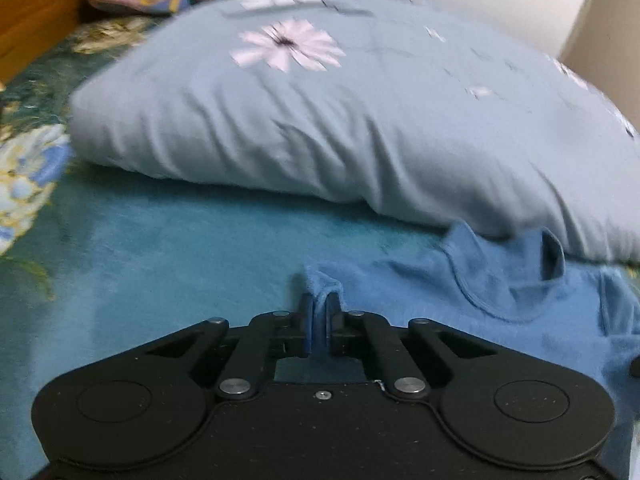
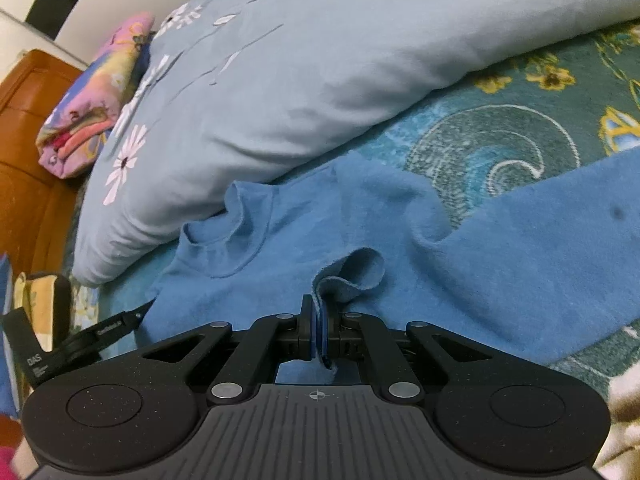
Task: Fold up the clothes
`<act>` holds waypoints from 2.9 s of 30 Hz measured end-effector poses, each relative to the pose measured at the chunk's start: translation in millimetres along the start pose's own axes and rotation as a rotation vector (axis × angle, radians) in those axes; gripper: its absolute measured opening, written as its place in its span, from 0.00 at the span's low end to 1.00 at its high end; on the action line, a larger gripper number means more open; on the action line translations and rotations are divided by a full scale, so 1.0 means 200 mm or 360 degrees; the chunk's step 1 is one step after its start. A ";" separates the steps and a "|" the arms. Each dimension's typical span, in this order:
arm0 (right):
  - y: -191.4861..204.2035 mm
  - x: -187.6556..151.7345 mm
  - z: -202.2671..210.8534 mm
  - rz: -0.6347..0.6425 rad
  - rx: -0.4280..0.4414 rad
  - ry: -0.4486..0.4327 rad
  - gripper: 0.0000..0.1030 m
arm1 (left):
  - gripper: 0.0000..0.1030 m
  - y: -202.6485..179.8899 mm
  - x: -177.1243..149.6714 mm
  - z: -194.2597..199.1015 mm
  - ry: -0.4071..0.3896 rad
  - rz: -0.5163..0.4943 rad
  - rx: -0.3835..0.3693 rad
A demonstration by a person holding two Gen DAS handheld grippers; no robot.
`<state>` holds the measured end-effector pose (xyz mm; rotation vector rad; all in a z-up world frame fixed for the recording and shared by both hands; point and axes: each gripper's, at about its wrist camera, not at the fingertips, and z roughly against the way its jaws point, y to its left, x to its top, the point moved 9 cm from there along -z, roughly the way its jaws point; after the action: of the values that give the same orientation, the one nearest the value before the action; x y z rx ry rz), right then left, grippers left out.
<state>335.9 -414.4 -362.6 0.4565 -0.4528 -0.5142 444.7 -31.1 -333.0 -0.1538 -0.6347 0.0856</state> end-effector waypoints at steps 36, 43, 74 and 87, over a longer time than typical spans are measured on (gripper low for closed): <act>-0.38 0.00 0.43 -0.0059 -0.0464 -0.0412 0.36 | 0.47 0.20 -0.14 0.36 0.0106 0.0491 -0.0023; -1.07 -0.01 0.66 -0.0669 -0.0734 -0.0604 0.36 | 0.53 0.09 -0.22 0.43 0.0158 0.0442 0.0004; -0.50 0.26 1.04 -0.0174 -0.0305 -0.1041 0.02 | 0.59 0.07 -0.28 0.56 0.0182 0.0503 -0.0101; 0.48 -0.15 0.27 0.0259 0.0153 -0.0485 0.02 | 0.62 0.42 -0.32 0.68 0.0168 0.0576 -0.0093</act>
<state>319.3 -338.2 -277.9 0.4308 -0.8035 -0.4063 308.8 60.1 -277.0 -0.3269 -0.4988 0.4058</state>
